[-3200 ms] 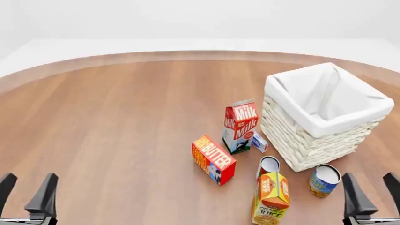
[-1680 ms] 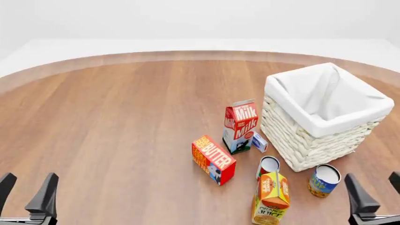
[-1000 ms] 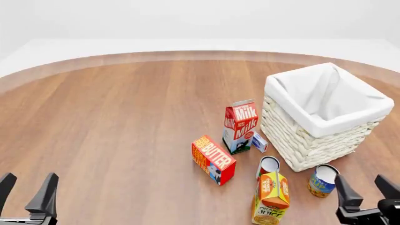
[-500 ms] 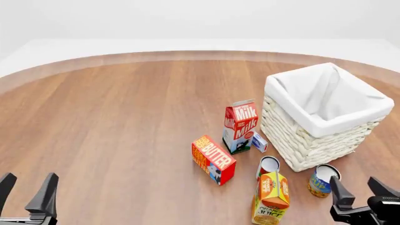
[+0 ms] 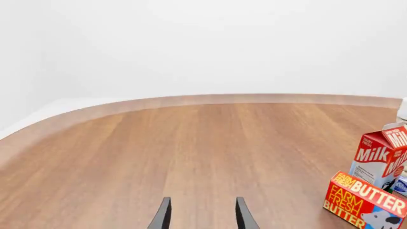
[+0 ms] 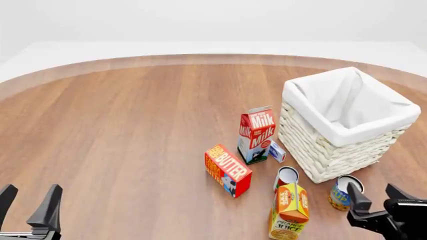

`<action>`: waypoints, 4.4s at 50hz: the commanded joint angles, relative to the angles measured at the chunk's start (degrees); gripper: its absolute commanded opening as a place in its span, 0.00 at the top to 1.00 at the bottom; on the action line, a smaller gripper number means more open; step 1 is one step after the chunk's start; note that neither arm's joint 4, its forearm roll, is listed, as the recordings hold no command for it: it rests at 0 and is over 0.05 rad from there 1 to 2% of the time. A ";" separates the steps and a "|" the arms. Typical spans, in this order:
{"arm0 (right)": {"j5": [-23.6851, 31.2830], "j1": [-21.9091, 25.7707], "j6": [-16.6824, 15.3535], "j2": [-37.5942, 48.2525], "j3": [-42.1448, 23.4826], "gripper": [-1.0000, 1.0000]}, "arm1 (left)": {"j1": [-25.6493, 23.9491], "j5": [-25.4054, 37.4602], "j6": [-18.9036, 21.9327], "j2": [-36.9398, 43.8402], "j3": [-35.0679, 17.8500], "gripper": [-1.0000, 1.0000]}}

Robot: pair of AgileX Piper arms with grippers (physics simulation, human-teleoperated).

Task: Pick up the alphabet soup, and put it in the basket.

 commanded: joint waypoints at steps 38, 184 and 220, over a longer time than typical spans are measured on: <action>-10.68 -1.21 0.35 15.20 0.04 0.00 | 0.00 0.00 0.00 0.00 0.00 0.00; -27.41 -1.27 0.95 37.15 0.04 1.00 | 0.00 0.00 0.00 0.00 0.00 0.00; 1.86 -1.10 0.21 3.47 0.04 1.00 | 0.00 0.00 0.00 0.00 0.00 0.00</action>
